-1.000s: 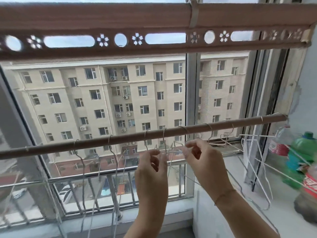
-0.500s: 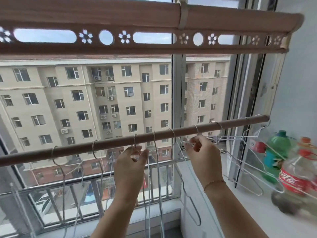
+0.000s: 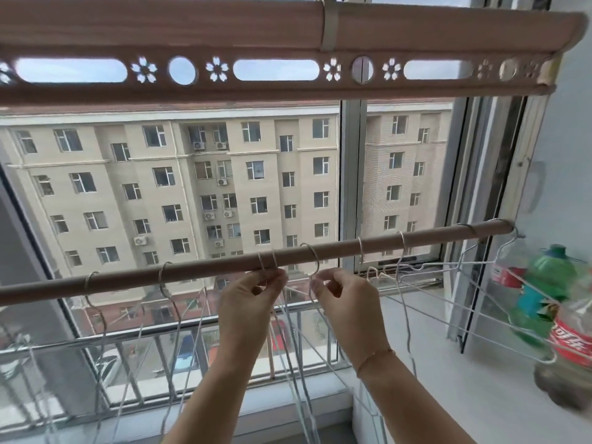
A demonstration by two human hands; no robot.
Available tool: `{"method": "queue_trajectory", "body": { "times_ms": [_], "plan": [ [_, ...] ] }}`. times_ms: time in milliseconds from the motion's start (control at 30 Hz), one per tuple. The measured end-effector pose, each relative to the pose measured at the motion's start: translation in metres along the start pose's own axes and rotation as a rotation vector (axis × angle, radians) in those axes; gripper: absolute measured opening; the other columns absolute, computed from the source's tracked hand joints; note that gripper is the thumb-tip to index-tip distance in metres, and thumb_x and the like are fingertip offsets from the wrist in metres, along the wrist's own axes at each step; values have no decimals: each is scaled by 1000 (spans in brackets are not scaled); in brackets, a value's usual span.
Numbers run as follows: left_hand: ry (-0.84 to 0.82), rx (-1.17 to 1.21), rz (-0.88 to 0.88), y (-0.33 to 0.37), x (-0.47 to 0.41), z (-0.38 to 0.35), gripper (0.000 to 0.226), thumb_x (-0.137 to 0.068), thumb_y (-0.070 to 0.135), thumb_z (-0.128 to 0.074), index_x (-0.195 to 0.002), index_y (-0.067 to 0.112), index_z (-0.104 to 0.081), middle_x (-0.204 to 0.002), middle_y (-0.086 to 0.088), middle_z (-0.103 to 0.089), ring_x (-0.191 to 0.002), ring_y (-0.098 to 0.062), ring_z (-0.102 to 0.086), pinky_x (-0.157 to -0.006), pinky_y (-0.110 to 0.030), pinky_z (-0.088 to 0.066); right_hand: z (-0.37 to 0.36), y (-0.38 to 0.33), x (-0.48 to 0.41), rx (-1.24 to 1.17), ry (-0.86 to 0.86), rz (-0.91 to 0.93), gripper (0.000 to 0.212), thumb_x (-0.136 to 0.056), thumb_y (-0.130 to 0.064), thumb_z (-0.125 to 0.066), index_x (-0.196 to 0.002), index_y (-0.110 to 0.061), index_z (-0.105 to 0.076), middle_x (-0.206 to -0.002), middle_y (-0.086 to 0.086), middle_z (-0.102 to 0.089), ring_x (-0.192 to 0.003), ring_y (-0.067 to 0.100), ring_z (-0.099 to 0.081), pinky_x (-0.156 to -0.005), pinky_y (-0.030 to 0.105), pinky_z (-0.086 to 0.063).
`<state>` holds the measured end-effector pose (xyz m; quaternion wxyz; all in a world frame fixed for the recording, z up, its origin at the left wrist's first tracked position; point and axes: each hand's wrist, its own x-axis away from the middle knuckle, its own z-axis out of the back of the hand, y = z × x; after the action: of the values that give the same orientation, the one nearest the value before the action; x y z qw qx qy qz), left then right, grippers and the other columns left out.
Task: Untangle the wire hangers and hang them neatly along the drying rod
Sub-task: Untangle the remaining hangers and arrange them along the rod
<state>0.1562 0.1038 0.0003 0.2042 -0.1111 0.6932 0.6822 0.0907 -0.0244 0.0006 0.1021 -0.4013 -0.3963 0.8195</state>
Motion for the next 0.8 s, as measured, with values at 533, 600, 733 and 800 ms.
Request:
{"method": "queue_trajectory", "body": {
  "times_ms": [533,600,733,800],
  "plan": [
    [210,52,-4,-4,-10,73,9,-74,17,-77,-76,25,-74,-70,4,-75,-64,-6,-69,-61,-10,-51,-50,-38,1,61,-38,134,17,-87,-25,-61,-84,-14,-73,-66,-1,-71,-58,11,-64,-64,30,-56],
    [213,65,-13,-5,-11,78,5,-72,24,-76,-76,25,-74,-70,3,-75,-58,-3,-66,-57,-11,-50,-52,-41,1,77,-41,127,17,-87,-26,-61,-83,-14,-73,-66,-2,-71,-60,12,-65,-64,30,-55],
    [222,95,-14,-6,-13,87,8,-69,30,-74,-73,24,-73,-68,-3,-74,-53,-5,-60,-53,-14,-50,-56,-41,2,86,-56,112,18,-88,-26,-60,-85,-13,-72,-69,0,-72,-64,15,-66,-67,33,-56],
    [202,102,9,-6,-13,86,5,-71,26,-75,-73,22,-73,-69,-6,-74,-55,-7,-61,-55,-16,-52,-55,-40,1,97,-61,84,20,-88,-27,-60,-86,-12,-72,-69,1,-72,-63,16,-66,-66,34,-56]
  ]
}}
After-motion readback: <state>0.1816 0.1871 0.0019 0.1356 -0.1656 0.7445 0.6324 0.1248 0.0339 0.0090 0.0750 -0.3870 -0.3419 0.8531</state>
